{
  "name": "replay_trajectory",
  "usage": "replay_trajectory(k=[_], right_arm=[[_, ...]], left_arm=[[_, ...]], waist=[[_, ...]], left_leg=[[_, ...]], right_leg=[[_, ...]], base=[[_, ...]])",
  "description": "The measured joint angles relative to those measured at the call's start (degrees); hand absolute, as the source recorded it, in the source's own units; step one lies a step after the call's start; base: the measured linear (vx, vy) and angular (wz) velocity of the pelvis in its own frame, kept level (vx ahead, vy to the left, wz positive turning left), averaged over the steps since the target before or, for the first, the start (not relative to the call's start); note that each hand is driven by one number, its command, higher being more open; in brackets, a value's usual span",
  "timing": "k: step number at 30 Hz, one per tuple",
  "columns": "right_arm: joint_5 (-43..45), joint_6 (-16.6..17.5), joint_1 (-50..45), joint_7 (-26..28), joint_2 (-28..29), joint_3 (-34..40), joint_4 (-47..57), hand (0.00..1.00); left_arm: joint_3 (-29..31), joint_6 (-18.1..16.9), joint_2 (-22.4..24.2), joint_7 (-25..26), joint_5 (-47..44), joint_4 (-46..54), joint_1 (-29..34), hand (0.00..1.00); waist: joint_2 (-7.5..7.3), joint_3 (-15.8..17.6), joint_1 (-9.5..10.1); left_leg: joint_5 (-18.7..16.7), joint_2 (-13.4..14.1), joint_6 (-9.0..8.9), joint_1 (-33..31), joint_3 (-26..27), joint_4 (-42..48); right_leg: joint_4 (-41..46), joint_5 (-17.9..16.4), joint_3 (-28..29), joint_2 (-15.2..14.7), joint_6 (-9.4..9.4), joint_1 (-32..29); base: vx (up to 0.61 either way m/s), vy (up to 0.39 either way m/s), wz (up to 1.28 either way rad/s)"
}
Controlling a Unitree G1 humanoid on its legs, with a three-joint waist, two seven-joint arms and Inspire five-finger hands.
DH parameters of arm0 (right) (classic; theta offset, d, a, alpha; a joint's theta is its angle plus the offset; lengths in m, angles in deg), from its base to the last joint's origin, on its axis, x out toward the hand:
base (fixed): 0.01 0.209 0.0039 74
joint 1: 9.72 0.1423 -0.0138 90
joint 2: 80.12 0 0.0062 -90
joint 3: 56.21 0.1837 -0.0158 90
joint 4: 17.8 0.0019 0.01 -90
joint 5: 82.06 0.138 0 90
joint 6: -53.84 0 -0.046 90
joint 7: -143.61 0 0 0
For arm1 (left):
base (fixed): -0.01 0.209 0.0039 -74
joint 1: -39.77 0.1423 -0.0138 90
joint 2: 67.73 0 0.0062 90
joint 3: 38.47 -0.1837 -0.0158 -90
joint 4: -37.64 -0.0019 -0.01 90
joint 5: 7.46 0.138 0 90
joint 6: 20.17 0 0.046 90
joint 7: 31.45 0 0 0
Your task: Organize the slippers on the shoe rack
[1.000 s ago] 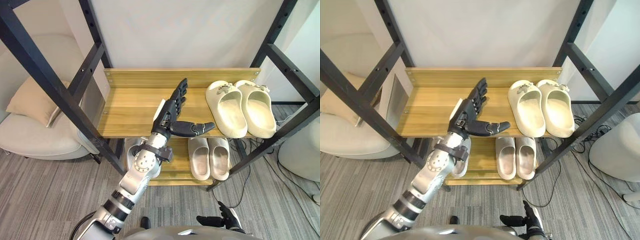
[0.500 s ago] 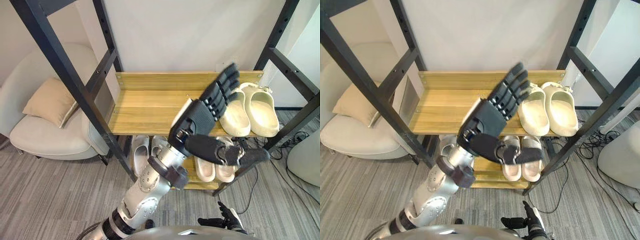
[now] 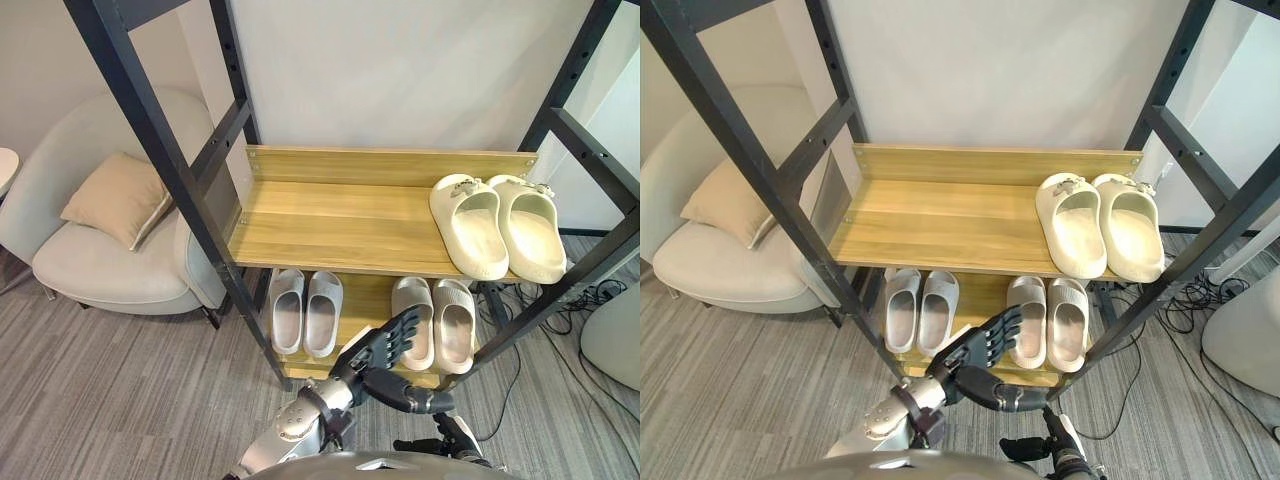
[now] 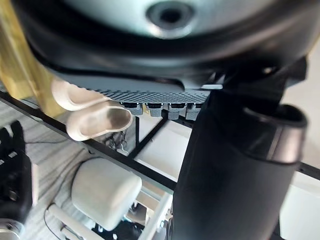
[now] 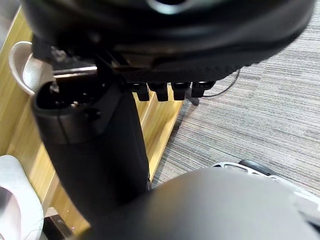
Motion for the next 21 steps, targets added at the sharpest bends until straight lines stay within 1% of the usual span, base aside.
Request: replay_trajectory(k=[2, 5, 7, 10, 16, 18, 21], right_arm=[[-0.01, -0.01, 0.02, -0.09, 0.27, 0.02, 0.01, 1.0], [0.0, -0.01, 0.01, -0.18, 0.53, 0.05, 0.02, 1.0], [0.0, -0.01, 0.01, -0.21, 0.71, 0.14, 0.07, 1.0], [0.01, -0.01, -0.04, -0.16, 0.91, 0.66, 0.06, 1.0], [0.02, -0.02, 0.13, 0.12, 1.03, 0.94, 0.05, 1.0], [0.01, -0.02, 0.43, 0.21, 1.08, 1.09, 0.05, 1.0], [0.01, -0.05, 0.92, 0.27, 1.06, 1.16, 0.04, 1.0]], left_arm=[[3.66, 0.0, 0.1, 1.15, 3.25, -4.67, 0.25, 1.0], [8.06, 0.0, 0.11, 2.35, 5.68, -9.53, 0.69, 1.0], [12.77, -0.01, 0.11, 3.78, 7.44, -13.61, 1.53, 1.0], [16.75, -0.04, 0.05, 5.2, 9.07, -17.18, 2.29, 1.0], [21.77, -0.06, 0.77, 7.41, 14.92, -24.19, 2.76, 1.0], [22.87, -0.06, 1.45, 8.1, 16.08, -25.98, 2.75, 1.0], [22.94, -0.06, 2.09, 8.75, 17.97, -27.52, 2.77, 1.0]], waist=[[-0.26, 0.07, 0.07], [-0.59, 0.14, 0.07], [-0.78, 0.22, 0.08], [-0.83, 0.27, 0.2], [-0.77, 0.36, 0.23], [-0.7, 0.45, 0.21], [-0.53, 0.84, 0.2]], left_leg=[[0.0, 0.01, 0.0, 0.1, 0.01, 0.0], [-0.03, 0.03, -0.01, 0.11, 0.05, 0.0], [-0.15, 0.01, 0.01, 0.1, 0.16, 0.0], [-0.33, -0.05, 0.02, 0.06, 0.29, 0.0], [-0.65, -0.12, -0.07, -0.1, 0.41, 0.0], [-0.68, -0.12, -0.1, -0.13, 0.44, 0.01], [-0.68, -0.09, -0.11, -0.12, 0.48, 0.0]], right_leg=[[-0.03, 0.0, 0.0, 0.01, 0.0, 0.1], [-0.17, 0.0, 0.04, 0.01, 0.01, 0.1], [-0.28, 0.0, 0.13, -0.02, 0.03, 0.08], [-0.45, 0.0, 0.26, -0.07, 0.06, 0.05], [-0.76, -0.02, 0.35, -0.04, 0.1, 0.04], [-0.85, -0.02, 0.38, -0.02, 0.1, 0.04], [-0.83, -0.02, 0.4, 0.01, 0.1, 0.04]], base=[[0.0, 0.0, 0.0], [-0.01, 0.001, 0.0], [0.0, 0.0, 0.0], [0.0, 0.0, 0.0], [0.0, 0.0, 0.0], [0.0, 0.0, 0.0], [0.0, 0.0, 0.0]])
